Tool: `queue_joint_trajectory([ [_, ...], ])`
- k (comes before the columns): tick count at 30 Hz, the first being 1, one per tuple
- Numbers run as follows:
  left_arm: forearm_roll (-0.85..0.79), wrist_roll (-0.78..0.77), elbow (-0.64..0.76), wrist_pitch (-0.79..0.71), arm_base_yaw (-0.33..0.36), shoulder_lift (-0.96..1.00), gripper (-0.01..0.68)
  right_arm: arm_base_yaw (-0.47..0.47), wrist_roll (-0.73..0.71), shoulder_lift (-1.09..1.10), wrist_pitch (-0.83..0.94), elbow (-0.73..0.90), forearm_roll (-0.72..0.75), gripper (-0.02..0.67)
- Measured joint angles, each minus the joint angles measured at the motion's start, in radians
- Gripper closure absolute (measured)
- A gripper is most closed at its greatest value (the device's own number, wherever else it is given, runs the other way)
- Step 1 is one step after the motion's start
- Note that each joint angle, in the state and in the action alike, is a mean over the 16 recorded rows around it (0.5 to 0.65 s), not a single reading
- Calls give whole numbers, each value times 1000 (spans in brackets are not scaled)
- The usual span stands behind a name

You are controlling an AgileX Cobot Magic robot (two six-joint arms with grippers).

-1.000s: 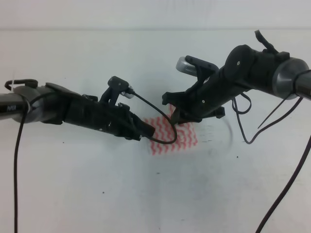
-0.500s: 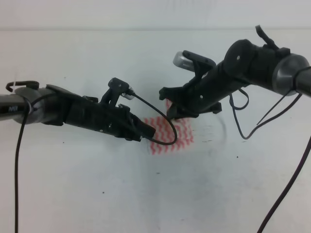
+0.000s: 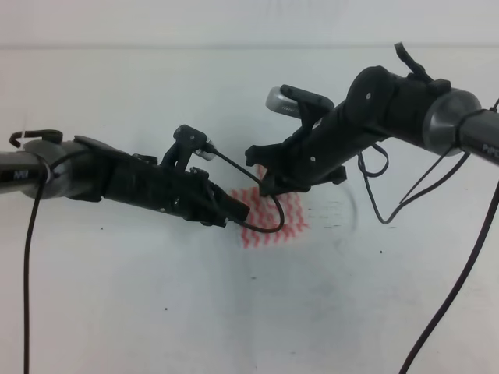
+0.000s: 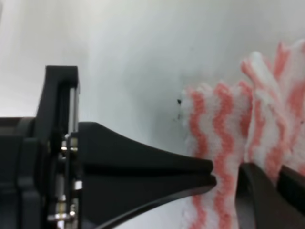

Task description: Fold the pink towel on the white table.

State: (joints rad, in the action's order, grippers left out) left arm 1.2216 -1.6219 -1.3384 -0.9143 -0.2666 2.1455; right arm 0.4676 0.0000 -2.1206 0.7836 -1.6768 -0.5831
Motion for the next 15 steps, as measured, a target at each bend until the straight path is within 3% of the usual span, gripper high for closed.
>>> queue_joint_trajectory([
  [15, 0, 0, 0, -3, 0, 0, 677, 2, 0, -7, -8, 0, 20, 665],
])
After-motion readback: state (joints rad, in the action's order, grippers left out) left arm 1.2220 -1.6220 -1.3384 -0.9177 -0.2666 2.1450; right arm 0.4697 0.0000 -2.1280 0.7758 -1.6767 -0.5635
